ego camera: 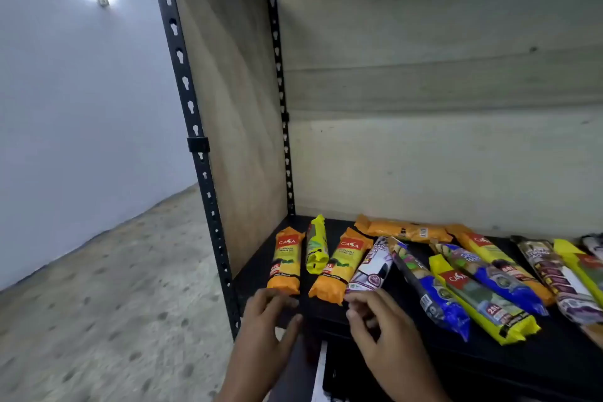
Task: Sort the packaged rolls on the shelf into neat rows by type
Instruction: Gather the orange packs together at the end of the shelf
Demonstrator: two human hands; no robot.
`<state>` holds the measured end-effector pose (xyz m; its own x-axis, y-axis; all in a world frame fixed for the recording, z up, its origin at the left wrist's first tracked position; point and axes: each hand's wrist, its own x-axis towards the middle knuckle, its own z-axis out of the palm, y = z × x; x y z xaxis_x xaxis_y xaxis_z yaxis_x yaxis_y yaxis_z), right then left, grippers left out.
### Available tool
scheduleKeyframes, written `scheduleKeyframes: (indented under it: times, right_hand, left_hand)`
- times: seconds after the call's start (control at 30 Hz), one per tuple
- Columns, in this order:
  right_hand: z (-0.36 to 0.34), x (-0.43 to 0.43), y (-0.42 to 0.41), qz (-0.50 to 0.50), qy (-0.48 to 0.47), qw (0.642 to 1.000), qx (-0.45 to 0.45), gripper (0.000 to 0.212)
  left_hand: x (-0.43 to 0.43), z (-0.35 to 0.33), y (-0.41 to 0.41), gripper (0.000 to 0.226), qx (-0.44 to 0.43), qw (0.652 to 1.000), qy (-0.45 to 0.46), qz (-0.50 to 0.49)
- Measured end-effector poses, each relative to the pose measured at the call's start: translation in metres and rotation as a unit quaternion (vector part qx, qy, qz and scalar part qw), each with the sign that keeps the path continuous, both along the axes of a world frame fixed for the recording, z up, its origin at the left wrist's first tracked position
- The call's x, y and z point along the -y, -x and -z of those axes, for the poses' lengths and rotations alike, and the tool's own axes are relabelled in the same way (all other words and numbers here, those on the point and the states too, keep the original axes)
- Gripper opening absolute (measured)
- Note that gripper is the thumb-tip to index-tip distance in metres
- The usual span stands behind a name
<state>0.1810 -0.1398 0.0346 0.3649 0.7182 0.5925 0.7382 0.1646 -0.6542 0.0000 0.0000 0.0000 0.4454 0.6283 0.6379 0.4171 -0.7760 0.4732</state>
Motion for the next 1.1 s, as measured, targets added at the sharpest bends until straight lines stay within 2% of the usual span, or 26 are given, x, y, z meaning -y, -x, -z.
scheduleKeyframes:
  times: [0.1,0.27,0.37,0.53,0.7,0.93,1.1]
  right_hand:
    - [-0.021,-0.036,-0.011,-0.007,0.071,0.997,0.034,0.029]
    - [-0.026,-0.096,-0.024,-0.012,0.141,0.986,0.084,0.043]
    - [-0.023,-0.123,-0.026,-0.008,0.155,0.982,0.105,0.050]
    - [-0.012,-0.159,-0.026,-0.008,0.212,0.969,0.126,0.062]
    - [-0.010,-0.172,-0.028,0.027,0.241,0.962,0.128,0.055]
    - [-0.015,-0.175,-0.028,0.072,0.177,0.974,0.120,0.035]
    - [-0.028,-0.157,-0.031,0.082,0.119,0.985,0.093,0.030]
  left_hand:
    - [-0.019,-0.023,-0.006,0.030,-0.027,0.999,-0.025,-0.025]
    - [-0.052,-0.032,-0.018,0.060,-0.154,0.987,0.048,0.012]
    - [-0.060,-0.028,-0.019,0.062,-0.195,0.976,0.096,0.018]
    - [-0.067,-0.013,-0.022,0.053,-0.144,0.985,0.092,0.024]
    - [-0.070,-0.002,-0.023,0.050,-0.114,0.991,0.069,0.021]
    - [-0.071,0.002,-0.024,0.048,-0.094,0.993,0.072,0.025]
    - [-0.071,0.000,-0.023,0.049,-0.103,0.991,0.079,0.025]
